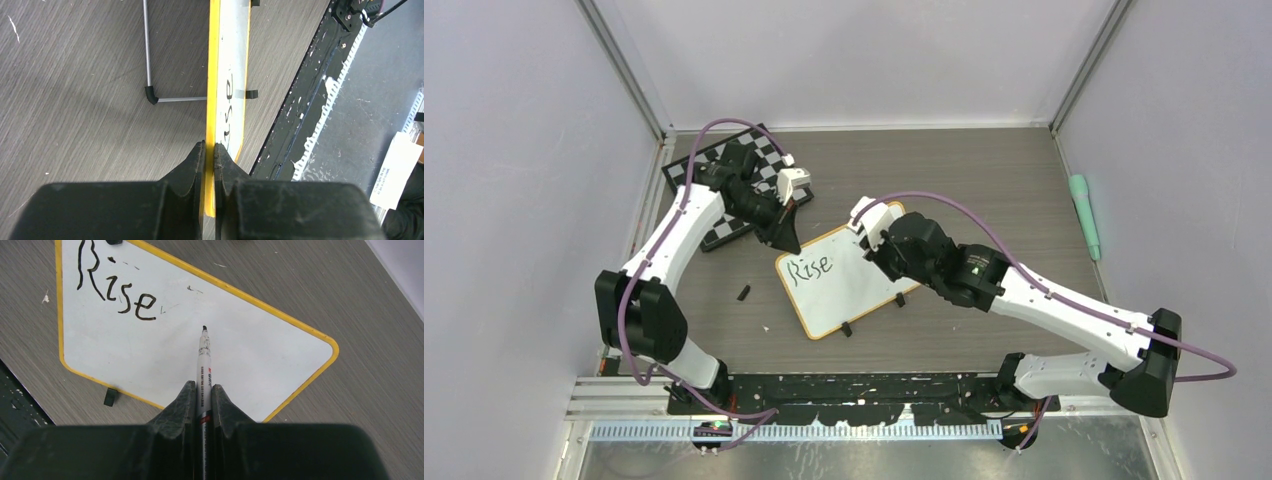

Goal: Write a sentence on the whiteboard

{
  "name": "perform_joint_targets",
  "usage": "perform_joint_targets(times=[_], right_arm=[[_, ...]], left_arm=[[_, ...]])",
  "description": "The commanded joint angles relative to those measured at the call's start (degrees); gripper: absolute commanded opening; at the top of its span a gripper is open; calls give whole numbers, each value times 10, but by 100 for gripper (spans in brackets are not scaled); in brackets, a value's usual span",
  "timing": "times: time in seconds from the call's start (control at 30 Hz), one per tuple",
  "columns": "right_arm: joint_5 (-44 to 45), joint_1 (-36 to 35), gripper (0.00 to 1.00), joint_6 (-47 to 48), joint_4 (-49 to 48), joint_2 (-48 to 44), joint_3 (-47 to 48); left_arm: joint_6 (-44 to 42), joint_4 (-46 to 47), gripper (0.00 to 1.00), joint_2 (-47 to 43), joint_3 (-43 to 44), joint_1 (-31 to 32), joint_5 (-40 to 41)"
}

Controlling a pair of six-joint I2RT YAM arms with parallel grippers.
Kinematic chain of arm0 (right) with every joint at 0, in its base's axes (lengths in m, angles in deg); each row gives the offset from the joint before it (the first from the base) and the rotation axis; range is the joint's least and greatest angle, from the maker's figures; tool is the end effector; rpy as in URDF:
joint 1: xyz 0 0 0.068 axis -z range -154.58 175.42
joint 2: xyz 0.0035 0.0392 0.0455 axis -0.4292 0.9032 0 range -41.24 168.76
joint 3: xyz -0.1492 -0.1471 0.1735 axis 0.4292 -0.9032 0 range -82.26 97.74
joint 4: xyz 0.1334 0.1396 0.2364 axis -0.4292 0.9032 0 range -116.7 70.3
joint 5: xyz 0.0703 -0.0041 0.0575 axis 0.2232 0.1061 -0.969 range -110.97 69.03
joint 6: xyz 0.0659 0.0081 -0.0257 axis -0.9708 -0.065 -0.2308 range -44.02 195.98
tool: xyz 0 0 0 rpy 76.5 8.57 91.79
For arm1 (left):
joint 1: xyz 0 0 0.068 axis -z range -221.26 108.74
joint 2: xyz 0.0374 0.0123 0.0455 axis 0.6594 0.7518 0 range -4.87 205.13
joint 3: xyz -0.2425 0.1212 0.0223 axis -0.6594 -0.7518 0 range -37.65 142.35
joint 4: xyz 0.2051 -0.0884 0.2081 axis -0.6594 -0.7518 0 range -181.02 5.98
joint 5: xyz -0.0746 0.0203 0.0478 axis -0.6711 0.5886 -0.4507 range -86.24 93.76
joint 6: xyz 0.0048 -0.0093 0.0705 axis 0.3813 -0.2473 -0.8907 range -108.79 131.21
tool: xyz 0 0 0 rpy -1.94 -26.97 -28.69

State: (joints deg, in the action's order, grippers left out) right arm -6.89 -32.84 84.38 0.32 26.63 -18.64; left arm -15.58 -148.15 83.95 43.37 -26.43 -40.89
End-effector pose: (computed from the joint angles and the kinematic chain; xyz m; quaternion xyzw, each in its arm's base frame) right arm 0.1844 0.2711 0.3276 -0.4251 0.7558 0.1082 0.4863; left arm 0.3251 -0.1287 0.2864 0.3802 0.8328 -0.3580 0.1835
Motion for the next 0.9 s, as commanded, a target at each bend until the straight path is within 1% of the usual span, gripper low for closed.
perform_joint_targets(times=[0.0,0.13,0.23,0.3,0.43,0.63,0.77,0.87], right_arm=[[-26,15,0,-24,-18,-18,13],[-67,25,0,-36,-5,-14,15],[-96,35,0,-40,-4,-13,8],[-109,47,0,-48,-1,-9,4],[-164,72,0,-80,16,4,15],[-182,73,0,-84,11,15,20],[-188,72,0,-83,-3,38,17],[-192,70,0,-83,-10,53,17]], left_arm=[[6,22,13,-6,8,6,7],[14,31,27,-19,-9,6,5],[16,34,34,-21,-16,6,2],[17,33,36,-19,-18,6,0],[16,29,37,-16,-19,6,-10],[17,29,32,-13,-19,6,-16],[16,30,28,-14,-21,6,-16],[16,30,27,-15,-23,6,-15]])
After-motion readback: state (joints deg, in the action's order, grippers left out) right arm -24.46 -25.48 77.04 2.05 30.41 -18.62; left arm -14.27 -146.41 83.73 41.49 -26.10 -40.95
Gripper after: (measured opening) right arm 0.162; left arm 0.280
